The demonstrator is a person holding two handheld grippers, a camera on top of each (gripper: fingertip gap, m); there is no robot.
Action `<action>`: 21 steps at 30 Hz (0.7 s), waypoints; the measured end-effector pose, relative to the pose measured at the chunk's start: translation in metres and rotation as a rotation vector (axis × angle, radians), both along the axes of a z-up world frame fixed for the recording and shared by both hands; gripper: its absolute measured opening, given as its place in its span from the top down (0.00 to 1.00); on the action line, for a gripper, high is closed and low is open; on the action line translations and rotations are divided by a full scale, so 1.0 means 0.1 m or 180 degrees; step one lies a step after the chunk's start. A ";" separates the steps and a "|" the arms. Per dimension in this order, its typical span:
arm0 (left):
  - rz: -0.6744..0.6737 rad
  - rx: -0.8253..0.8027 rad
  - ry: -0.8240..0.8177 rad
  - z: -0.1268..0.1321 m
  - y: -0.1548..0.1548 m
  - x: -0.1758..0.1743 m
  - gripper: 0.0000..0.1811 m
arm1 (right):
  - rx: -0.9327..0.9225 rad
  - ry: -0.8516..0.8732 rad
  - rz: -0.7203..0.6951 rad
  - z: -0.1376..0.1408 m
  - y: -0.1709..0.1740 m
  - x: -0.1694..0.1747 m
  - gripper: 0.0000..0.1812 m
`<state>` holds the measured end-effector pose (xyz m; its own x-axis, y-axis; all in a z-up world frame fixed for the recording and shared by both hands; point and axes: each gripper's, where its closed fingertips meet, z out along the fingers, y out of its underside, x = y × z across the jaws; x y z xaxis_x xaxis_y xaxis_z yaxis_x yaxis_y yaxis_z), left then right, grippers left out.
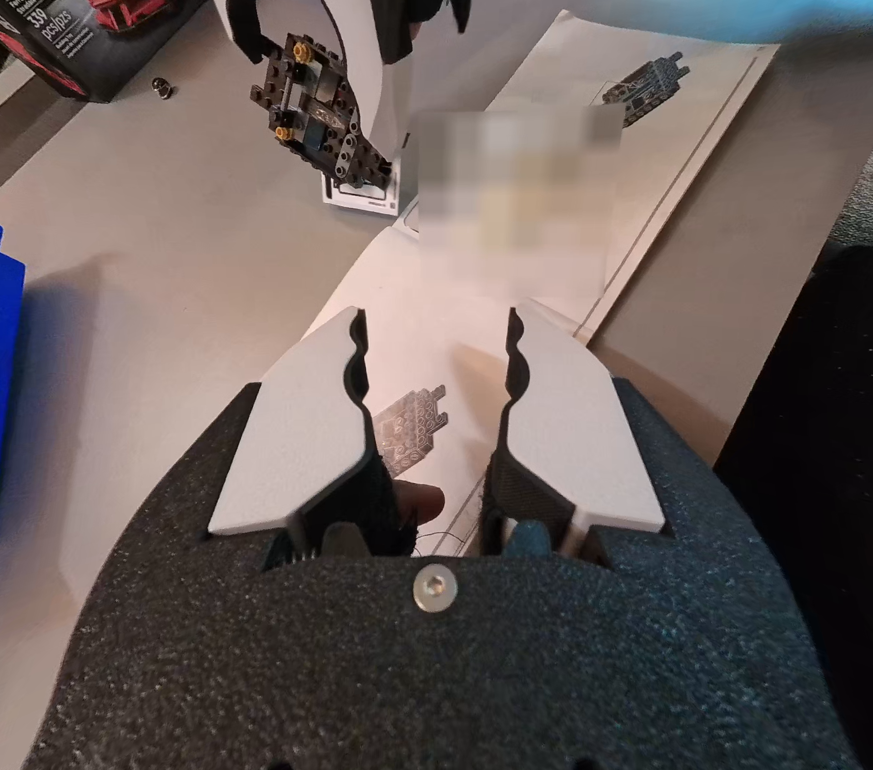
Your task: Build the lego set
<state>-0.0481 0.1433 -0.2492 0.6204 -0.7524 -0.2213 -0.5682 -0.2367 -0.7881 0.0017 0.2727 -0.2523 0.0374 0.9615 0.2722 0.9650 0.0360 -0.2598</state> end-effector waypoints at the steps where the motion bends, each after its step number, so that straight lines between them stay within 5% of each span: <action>1: 0.0005 0.0005 0.0003 0.00 0.00 0.00 0.69 | 0.0012 0.0010 -0.0003 0.01 -0.01 0.00 0.48; 21: -0.0108 0.0056 0.0086 -0.02 -0.10 0.07 0.70 | -0.0663 0.0464 -0.0120 -0.42 0.34 -0.22 0.47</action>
<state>-0.0414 0.1334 -0.2509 0.5882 -0.7687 -0.2512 -0.5969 -0.2030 -0.7762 -0.0207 0.3065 -0.2939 0.0985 0.9935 0.0574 0.9164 -0.0680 -0.3944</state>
